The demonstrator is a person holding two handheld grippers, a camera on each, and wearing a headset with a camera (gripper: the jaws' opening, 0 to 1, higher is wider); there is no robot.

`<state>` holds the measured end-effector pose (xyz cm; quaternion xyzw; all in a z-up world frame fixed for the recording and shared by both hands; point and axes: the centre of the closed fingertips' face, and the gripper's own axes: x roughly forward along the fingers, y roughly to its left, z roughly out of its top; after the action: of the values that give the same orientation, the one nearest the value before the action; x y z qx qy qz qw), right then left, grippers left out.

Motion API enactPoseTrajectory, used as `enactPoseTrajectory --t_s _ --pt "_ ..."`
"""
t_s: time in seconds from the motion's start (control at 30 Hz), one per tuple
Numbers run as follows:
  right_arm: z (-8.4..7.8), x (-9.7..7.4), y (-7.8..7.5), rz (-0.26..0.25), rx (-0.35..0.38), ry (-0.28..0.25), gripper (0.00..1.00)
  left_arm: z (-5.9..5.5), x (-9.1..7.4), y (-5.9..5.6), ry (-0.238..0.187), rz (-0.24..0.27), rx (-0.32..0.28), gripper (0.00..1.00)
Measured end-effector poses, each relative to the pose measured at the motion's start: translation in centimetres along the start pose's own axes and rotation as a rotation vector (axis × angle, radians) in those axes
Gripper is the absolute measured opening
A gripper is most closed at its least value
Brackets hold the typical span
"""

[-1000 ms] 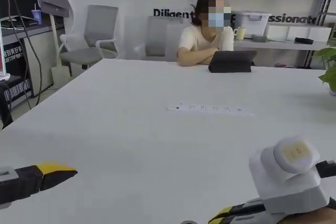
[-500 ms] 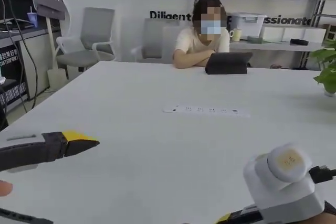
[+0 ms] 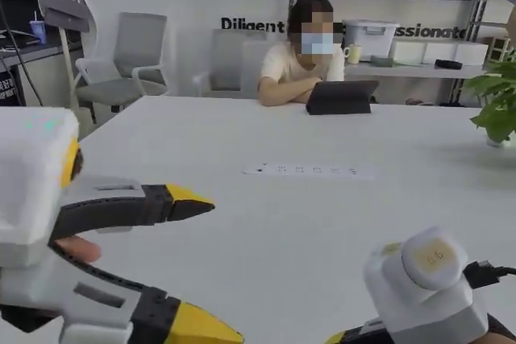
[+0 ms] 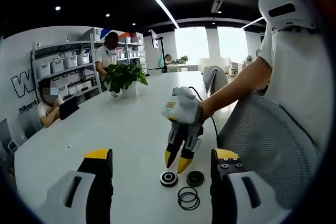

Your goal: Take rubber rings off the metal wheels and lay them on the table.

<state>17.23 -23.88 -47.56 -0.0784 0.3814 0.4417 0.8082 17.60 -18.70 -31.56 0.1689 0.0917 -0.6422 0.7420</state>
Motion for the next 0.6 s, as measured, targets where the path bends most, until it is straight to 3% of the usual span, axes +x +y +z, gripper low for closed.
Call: enactPoseTrajectory --t_s 0.23,0.47,0.6 --pt "0.0 0.1 0.1 0.004 -0.011 -0.006 0.21 -1.6 2.6 0.6 0.011 -0.022 0.015 0.64" --pt "0.2 0.3 0.4 0.013 -0.027 -0.013 0.23 -3.8 5.3 1.2 0.042 -0.024 0.000 0.53" --pt "0.2 0.4 0.3 0.008 -0.027 -0.018 0.23 -5.7 6.7 1.2 0.071 -0.014 -0.023 0.46"
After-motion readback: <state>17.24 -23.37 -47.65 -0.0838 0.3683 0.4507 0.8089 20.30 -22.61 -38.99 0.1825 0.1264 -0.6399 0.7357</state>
